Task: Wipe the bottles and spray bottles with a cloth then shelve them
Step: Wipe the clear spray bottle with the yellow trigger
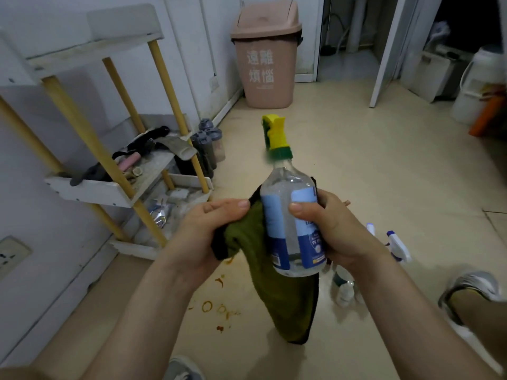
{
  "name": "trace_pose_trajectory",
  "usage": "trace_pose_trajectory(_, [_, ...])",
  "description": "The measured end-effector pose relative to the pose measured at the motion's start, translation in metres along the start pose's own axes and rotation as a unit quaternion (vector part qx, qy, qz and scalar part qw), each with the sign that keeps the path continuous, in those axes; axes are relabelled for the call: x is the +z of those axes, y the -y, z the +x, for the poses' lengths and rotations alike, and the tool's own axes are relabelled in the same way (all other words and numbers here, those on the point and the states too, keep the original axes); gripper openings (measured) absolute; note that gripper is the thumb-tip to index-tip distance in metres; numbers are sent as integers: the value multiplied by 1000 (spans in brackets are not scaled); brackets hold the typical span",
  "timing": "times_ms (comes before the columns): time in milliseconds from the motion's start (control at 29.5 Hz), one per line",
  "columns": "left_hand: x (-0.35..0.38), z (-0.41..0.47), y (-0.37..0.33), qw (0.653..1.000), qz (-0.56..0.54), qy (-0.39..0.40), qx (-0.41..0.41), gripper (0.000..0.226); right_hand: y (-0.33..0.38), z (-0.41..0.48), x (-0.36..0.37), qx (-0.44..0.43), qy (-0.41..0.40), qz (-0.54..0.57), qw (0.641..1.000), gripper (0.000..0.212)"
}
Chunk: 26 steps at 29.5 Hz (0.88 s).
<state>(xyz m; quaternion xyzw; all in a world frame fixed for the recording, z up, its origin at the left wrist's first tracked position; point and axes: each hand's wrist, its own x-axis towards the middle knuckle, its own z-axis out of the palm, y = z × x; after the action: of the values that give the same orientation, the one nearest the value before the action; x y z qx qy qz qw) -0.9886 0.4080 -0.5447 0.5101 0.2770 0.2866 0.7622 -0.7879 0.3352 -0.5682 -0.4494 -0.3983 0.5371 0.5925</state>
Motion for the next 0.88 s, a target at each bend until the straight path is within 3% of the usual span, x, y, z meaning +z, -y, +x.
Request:
trace_pose_trajectory(136, [13, -4, 7, 995, 48, -38, 73, 31, -10, -5, 11, -27, -61, 77, 995, 68])
trace_pose_trajectory(271, [34, -5, 14, 993, 43, -31, 109, 21, -13, -14, 26, -19, -81, 114, 990, 74])
trace_pose_trajectory(373, [44, -1, 21, 991, 43, -64, 106, 41, -10, -21, 39, -42, -108, 45, 992, 62])
trace_pose_trajectory(474, [35, -6, 19, 1000, -16, -12, 8, 55, -7, -26, 55, -114, -126, -69, 983, 43])
trace_pose_trajectory(576, [28, -11, 20, 999, -32, 2, -14, 71, -7, -22, 59, -168, -155, -240, 943, 59])
trace_pose_trajectory(712, [36, -7, 25, 988, -9, -132, 74, 49, -19, -15, 61, -163, -159, -411, 883, 66])
trace_pose_trajectory(779, [36, -5, 28, 980, -53, -175, 79, 52, -23, -22, 70, -171, -191, -465, 848, 59])
trace_pose_trajectory(813, [37, -5, 28, 976, -77, -188, 80, 54, -27, -27, 73, -173, -198, -472, 841, 56])
trace_pose_trajectory(881, [37, -4, 24, 970, -103, -204, 87, 54, -34, -37, 77, -147, -162, -447, 868, 55])
